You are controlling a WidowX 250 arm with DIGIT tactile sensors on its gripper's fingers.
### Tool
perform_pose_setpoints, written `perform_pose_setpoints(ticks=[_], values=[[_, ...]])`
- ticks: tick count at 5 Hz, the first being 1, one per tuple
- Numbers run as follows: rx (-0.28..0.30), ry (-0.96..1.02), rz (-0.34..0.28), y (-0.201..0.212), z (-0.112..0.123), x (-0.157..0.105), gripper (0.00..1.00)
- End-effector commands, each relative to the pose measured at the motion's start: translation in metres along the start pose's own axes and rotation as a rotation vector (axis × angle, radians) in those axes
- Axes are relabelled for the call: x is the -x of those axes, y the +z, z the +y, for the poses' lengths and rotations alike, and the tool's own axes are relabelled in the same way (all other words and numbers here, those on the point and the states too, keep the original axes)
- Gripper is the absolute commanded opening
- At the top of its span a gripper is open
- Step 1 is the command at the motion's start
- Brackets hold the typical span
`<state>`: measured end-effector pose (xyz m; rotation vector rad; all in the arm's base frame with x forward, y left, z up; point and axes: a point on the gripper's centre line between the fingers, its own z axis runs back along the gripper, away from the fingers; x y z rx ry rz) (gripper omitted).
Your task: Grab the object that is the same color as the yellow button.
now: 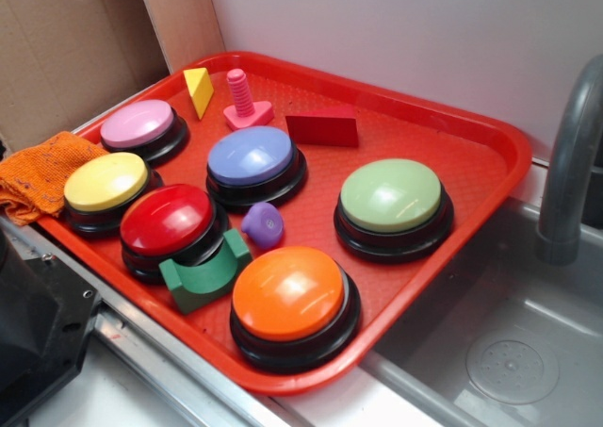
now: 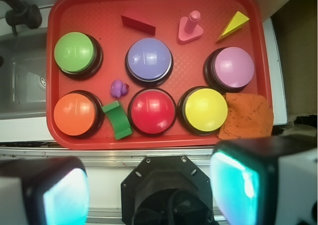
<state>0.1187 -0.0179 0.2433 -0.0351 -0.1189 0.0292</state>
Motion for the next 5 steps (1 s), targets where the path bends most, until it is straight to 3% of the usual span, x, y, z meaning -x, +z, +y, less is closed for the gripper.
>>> perform_pose_setpoints(ticks=[1, 2, 4, 5], values=[[0.0, 0.0, 0.0, 0.0, 0.0, 0.0, 1.0], [-0.049, 0.149, -0.016, -0.014, 0.03, -0.012, 1.0], [-0.072, 0.367, -0.12, -0.043, 0.082, -0.048, 1.0], [-0.115, 0.532, -0.171, -0.063, 0.119, -0.069, 1.0]])
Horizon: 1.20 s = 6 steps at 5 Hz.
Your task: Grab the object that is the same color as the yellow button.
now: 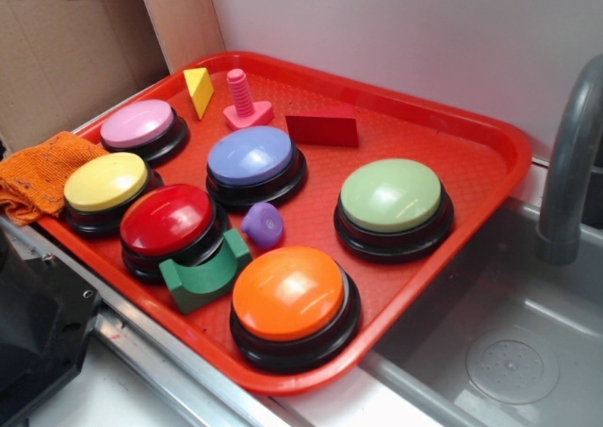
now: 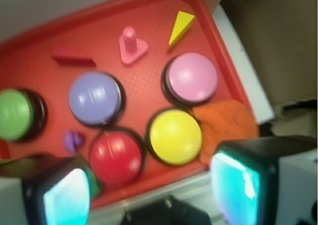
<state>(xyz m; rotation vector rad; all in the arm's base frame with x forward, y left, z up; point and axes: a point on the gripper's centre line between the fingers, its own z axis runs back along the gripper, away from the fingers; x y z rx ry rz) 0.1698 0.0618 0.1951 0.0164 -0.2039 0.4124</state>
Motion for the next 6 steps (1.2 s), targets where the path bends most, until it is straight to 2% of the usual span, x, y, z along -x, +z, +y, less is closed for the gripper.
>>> perform_pose_setpoints(ticks=[1, 2, 3, 4, 6], values=[[-0.039, 0.293, -0.138, -0.04, 0.052, -0.06, 1.0], [-0.063, 0.376, -0.152, -0.074, 0.07, -0.084, 1.0], [-0.076, 0.407, -0.165, -0.1, 0.076, -0.098, 1.0], [-0.052, 0.373, -0.152, -0.133, 0.072, -0.121, 1.0], [-0.044, 0.3, -0.135, -0.161, 0.049, -0.14, 1.0]])
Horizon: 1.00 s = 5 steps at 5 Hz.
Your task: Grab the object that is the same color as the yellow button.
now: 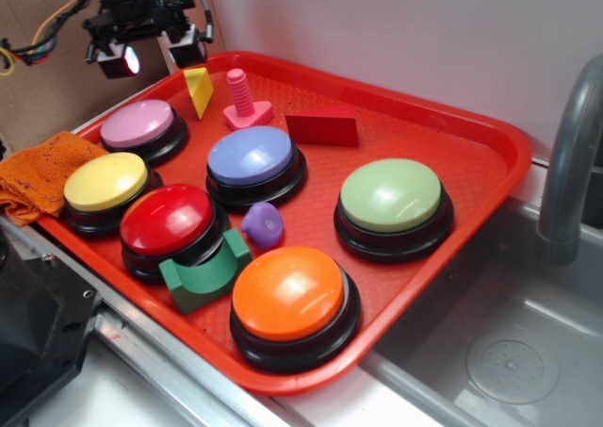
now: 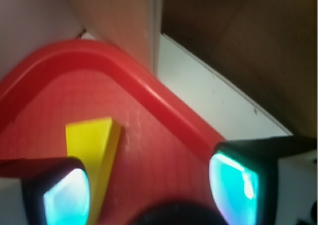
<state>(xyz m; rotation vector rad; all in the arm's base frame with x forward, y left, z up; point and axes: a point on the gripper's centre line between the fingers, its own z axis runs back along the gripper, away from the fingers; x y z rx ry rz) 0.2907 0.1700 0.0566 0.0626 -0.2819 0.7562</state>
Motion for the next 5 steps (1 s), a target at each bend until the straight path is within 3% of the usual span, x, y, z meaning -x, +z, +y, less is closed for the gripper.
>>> perform_pose_setpoints(ticks=[1, 2, 4, 5], values=[[0.032, -0.044, -0.022, -0.004, -0.018, -0.011, 1.0], [0.035, -0.039, -0.012, -0.01, -0.025, -0.006, 1.0], [0.019, 0.01, -0.01, -0.017, -0.03, -0.001, 0.0], [0.01, 0.018, 0.003, -0.015, -0.03, 0.0, 0.0]])
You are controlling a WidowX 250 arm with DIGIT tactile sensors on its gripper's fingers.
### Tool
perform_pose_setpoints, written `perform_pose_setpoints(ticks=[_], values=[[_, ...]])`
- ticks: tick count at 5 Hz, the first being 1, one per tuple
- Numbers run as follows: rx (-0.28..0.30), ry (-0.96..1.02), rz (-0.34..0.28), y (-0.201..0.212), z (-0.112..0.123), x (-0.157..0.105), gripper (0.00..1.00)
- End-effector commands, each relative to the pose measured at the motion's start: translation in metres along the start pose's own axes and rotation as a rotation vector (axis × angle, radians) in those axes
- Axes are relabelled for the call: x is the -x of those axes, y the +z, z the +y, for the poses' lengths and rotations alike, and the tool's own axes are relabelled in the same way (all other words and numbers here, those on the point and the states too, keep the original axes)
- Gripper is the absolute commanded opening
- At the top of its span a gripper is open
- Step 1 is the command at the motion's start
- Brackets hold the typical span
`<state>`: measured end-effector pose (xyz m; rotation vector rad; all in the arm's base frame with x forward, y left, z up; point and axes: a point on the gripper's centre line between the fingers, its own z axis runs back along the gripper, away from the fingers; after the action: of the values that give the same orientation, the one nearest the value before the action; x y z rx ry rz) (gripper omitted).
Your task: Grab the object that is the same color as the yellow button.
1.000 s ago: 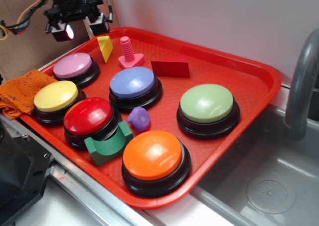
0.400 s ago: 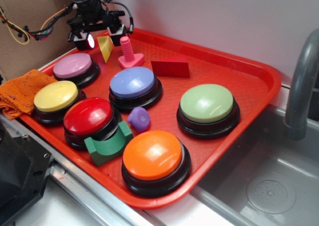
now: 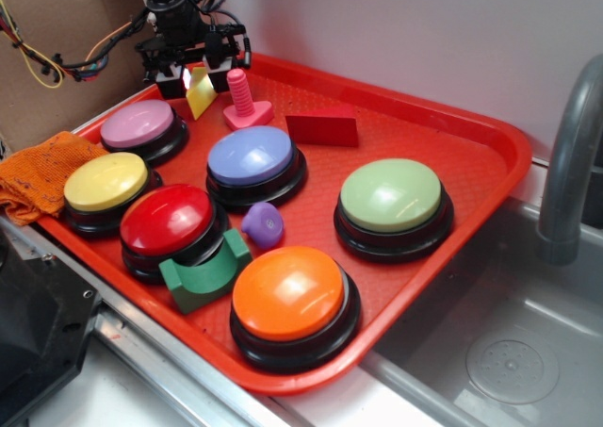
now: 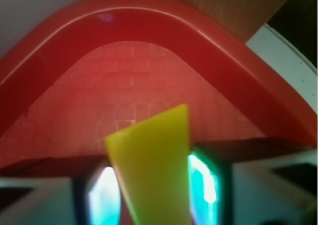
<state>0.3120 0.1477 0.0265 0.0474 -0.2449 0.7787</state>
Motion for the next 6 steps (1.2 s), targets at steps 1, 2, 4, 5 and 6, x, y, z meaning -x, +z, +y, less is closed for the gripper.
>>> perform_pose_setpoints(ticks=[1, 2, 4, 5, 6], values=[[0.044, -0.018, -0.011, 0.033, 0.002, -0.01, 0.0], [0.046, -0.051, 0.0, 0.061, -0.001, -0.011, 0.0], [0.108, -0.203, 0.058, 0.141, -0.018, -0.002, 0.0], [0.124, -0.33, 0.081, 0.173, -0.033, 0.009, 0.0], [0.137, -0.482, 0.103, 0.202, -0.049, 0.034, 0.0]])
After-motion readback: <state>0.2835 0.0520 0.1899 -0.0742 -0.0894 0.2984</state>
